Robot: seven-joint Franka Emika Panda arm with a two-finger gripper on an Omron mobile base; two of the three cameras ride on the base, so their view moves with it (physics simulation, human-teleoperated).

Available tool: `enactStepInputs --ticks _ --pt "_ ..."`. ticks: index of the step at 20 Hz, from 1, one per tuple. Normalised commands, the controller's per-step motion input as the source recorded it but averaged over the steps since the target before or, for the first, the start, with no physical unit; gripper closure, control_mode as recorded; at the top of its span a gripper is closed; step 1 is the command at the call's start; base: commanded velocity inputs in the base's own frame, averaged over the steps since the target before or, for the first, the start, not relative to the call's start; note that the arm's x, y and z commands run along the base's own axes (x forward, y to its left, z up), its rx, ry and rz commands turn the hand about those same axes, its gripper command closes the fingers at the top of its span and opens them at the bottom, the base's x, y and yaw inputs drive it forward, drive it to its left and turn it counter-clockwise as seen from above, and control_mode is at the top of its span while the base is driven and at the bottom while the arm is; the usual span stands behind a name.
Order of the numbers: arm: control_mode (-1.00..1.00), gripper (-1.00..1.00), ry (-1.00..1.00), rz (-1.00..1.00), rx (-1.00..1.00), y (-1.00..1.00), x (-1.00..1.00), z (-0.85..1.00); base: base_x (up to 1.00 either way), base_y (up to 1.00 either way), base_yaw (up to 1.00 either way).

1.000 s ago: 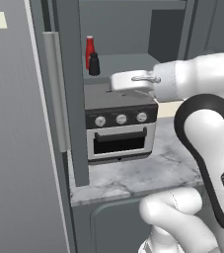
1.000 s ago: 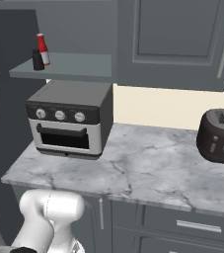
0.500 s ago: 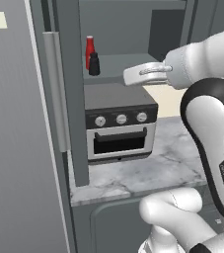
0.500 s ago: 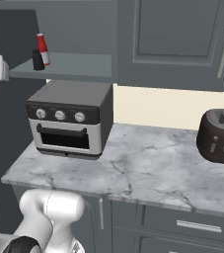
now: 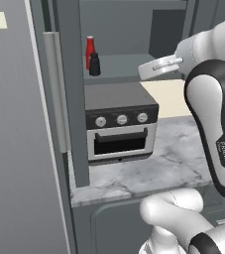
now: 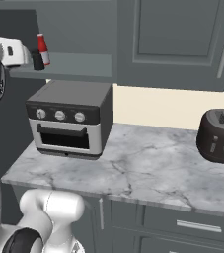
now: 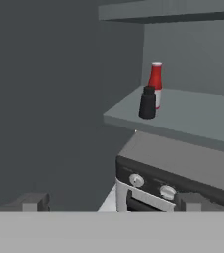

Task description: Move the shaker and ketchup from the cabinet to the dining counter.

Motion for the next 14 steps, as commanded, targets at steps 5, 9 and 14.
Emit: enactStepInputs --ticks 5,9,14 --pt "-1.00 -1.00 -0.03 -0.06 -0.01 -0.06 0.40 -0.19 0.00 0.00 0.00" --pt "-1.00 -1.00 0.00 -0.15 0.01 0.12 0.57 -0.09 0.00 0.00 0.00" --pt "-1.00 -1.00 0.01 -0.06 0.02 0.19 0.64 -0.03 0.00 0.00 0.00"
